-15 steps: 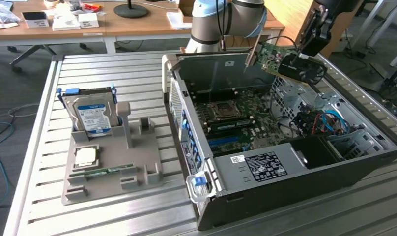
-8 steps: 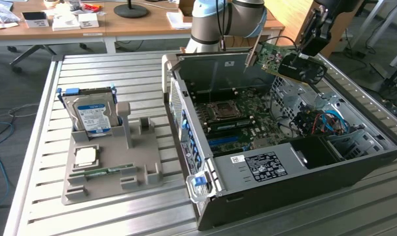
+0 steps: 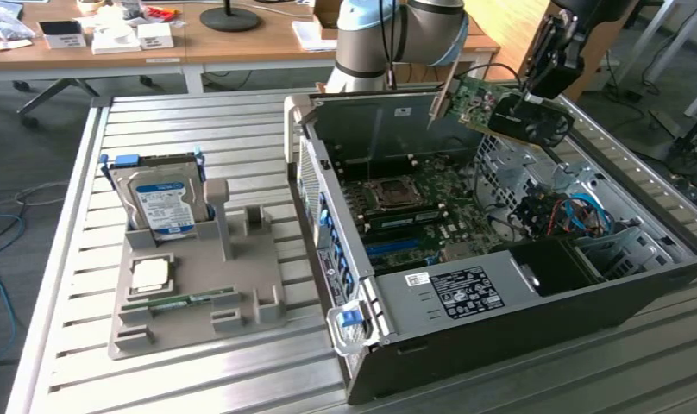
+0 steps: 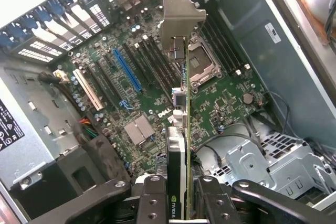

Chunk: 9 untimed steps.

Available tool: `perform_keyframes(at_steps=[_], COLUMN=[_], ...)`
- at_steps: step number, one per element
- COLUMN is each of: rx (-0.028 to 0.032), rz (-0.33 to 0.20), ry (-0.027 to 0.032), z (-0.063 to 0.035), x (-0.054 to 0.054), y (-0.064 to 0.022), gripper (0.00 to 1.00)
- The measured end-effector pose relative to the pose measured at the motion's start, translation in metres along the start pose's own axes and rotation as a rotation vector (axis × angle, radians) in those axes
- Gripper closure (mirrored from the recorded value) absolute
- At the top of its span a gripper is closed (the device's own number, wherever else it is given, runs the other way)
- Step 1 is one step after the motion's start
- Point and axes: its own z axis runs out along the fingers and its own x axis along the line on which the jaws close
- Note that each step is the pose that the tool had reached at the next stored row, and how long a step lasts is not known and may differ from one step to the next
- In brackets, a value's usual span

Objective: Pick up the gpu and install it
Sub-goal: 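Insert the gpu into the slot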

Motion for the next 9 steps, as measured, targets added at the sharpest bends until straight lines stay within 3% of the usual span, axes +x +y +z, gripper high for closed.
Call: perform_keyframes(at_steps=[9], rx=[-0.0004], rz=[-0.014], ry=[0.0008], z=[0.0000], x=[0.0000], y=[0.0000], gripper=[0.73])
